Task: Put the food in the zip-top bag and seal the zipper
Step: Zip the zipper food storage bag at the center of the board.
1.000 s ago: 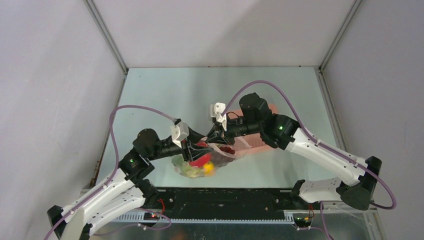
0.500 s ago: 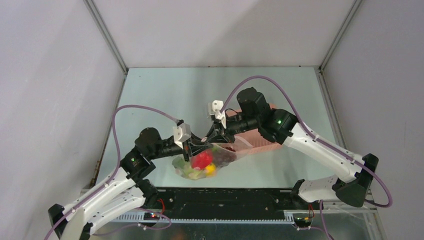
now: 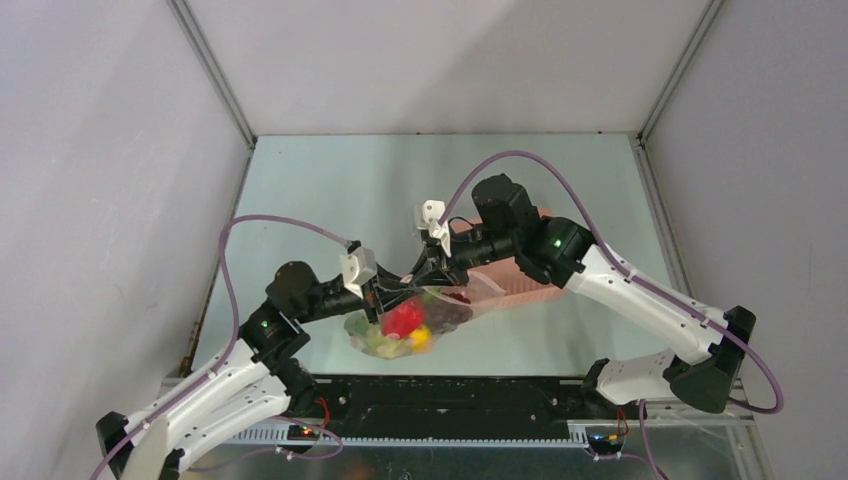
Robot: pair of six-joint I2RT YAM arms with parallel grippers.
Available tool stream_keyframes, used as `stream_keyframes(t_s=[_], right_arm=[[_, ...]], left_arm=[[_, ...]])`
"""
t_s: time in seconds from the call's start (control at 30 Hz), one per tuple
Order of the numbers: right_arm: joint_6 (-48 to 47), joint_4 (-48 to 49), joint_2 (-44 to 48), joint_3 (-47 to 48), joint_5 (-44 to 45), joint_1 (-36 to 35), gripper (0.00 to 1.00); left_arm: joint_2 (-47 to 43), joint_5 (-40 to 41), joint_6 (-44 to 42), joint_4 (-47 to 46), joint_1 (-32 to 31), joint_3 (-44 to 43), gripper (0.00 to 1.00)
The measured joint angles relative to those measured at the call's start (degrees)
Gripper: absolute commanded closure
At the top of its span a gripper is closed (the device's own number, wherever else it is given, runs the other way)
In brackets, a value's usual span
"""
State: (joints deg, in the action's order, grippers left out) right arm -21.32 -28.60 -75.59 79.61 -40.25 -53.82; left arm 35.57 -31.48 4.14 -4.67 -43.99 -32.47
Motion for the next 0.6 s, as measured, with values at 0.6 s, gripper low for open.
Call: stream_keyframes(t_s=[0.6], right_arm=[[-0.24,-3.13,-0.33,0.17,6.73,1.2,0.95]], left_arm=[[-4.9,9.53,3.41,-4.74,-0.31,4.5,1.0]])
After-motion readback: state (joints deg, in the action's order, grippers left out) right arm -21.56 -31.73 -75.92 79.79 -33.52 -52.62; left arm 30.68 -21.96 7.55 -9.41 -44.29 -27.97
